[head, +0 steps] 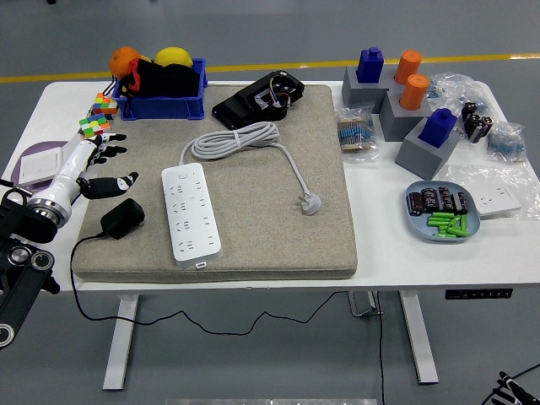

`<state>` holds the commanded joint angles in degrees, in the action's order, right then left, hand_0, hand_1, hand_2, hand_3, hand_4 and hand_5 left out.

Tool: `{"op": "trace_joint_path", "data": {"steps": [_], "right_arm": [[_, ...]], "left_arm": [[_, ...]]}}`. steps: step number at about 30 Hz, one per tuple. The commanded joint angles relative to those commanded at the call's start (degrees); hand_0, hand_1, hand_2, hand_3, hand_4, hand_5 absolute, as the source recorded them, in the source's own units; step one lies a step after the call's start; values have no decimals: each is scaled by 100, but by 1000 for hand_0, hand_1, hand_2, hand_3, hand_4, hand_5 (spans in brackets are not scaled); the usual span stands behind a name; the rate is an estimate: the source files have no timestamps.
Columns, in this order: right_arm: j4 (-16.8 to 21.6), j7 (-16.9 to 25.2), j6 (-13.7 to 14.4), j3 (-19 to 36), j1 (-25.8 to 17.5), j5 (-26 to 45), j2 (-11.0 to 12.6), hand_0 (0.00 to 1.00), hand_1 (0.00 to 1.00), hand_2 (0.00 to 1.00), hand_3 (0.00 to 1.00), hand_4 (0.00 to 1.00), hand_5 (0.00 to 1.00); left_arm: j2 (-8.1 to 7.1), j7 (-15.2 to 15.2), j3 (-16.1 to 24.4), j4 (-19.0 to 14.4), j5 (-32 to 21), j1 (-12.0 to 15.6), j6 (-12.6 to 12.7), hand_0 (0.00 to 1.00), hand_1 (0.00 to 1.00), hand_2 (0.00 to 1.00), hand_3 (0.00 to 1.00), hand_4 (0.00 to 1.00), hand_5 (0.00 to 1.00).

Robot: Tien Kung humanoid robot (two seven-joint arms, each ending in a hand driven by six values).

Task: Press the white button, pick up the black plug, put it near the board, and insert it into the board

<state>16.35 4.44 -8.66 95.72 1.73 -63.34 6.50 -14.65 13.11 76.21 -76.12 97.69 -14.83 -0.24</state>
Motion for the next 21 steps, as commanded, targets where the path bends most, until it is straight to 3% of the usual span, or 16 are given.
{"op": "trace_joint_path", "data": {"steps": [6,7,12,13,18,19,21], "right_arm": [[-3,-3,4,-15,17,9,26,714,694,676,623,740,479],[-3,-3,4,-18,25,11,31,715,694,677,623,740,479],[-6,-4,7,-10,44,15,43,715,694,677,623,740,479],[-9,-6,8,-8,45,14,45,714,694,677,624,735,471],[-13,-8,10,-11,37,18,58,714,694,677,624,735,471],[-13,-8,11,-13,35,19,60,714,694,678,623,740,481],[-13,-7,13,-13,31,21,60,714,694,678,623,740,481]], "left_arm": [[-321,48,-704,166,-277,-333,-45,801,804,754,855,732,2],[-368,54,-821,198,-351,-397,-60,460,609,618,871,732,2],[-572,66,-1306,294,-554,-684,-114,460,609,618,871,732,2],[-613,60,-1414,324,-609,-756,-122,254,361,365,877,740,2],[-753,9,-1889,493,-949,-1065,-167,254,361,365,877,740,2],[-764,5,-1946,514,-987,-1102,-172,122,185,222,867,720,2],[-784,37,-2110,580,-1079,-1218,-198,122,185,222,867,720,2]]}}
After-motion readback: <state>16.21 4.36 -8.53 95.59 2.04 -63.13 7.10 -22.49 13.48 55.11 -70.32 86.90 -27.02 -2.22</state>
